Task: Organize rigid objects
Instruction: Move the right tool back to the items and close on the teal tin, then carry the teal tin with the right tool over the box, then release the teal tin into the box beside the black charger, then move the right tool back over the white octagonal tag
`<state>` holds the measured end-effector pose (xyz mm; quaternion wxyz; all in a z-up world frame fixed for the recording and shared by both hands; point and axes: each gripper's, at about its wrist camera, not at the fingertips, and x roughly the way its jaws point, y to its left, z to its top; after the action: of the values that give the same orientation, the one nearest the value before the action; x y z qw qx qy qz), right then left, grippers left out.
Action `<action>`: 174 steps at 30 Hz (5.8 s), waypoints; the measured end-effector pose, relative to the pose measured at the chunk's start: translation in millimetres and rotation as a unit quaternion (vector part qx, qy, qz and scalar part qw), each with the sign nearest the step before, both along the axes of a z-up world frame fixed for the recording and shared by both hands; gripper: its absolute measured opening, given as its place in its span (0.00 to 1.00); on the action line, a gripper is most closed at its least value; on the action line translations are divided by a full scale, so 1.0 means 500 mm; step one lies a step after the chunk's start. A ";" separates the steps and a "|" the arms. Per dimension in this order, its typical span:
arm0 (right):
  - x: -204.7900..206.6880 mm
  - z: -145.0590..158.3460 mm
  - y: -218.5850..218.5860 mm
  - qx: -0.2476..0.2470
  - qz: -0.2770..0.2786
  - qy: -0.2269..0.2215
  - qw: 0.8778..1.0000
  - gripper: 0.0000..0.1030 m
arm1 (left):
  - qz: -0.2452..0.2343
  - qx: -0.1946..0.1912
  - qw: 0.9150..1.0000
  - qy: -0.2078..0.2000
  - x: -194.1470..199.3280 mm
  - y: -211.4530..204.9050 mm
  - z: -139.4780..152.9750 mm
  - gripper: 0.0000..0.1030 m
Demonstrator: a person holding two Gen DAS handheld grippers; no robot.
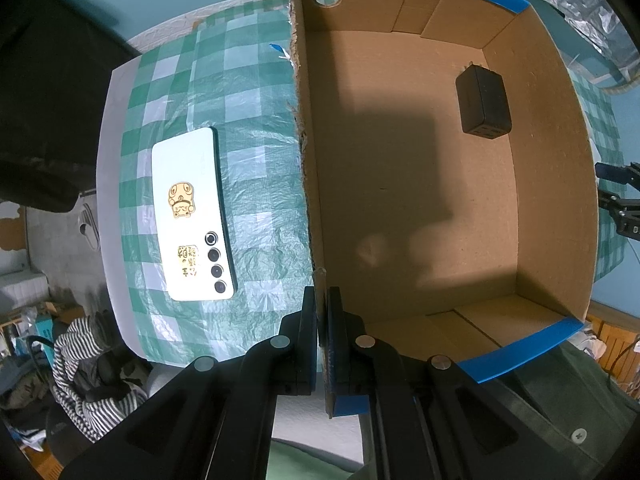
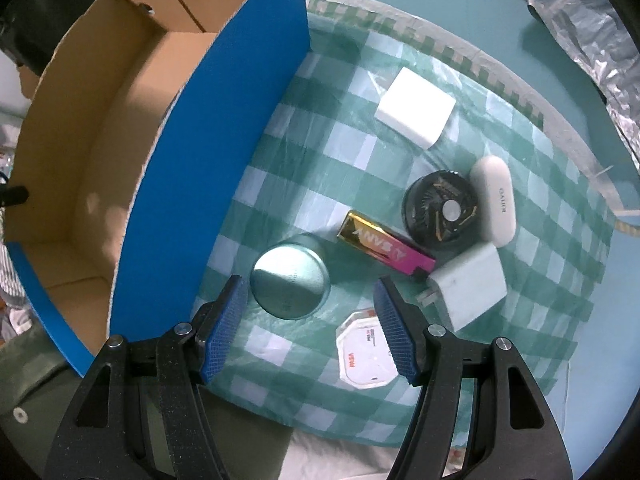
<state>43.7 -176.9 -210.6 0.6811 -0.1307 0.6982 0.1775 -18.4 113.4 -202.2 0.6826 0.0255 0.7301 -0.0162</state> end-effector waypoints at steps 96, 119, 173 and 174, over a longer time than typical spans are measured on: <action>0.047 0.083 0.250 0.032 0.144 -0.024 0.989 0.43 | 0.001 0.000 1.000 0.002 -0.006 0.003 -0.001 0.04; 0.041 0.031 0.254 0.008 0.141 -0.012 0.990 0.43 | 0.002 -0.003 1.000 0.006 -0.010 0.003 -0.004 0.04; 0.059 0.183 -0.015 0.024 -0.041 -0.054 0.997 0.59 | -0.005 0.000 1.000 0.007 -0.005 0.002 -0.002 0.04; 0.059 0.180 -0.025 0.022 -0.046 -0.052 0.997 0.60 | -0.005 0.000 1.000 0.007 -0.005 0.002 -0.001 0.04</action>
<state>73.1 -189.3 -120.6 0.7267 -0.0925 0.6629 0.1548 -20.6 114.3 -202.9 0.6774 0.0292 0.7347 -0.0200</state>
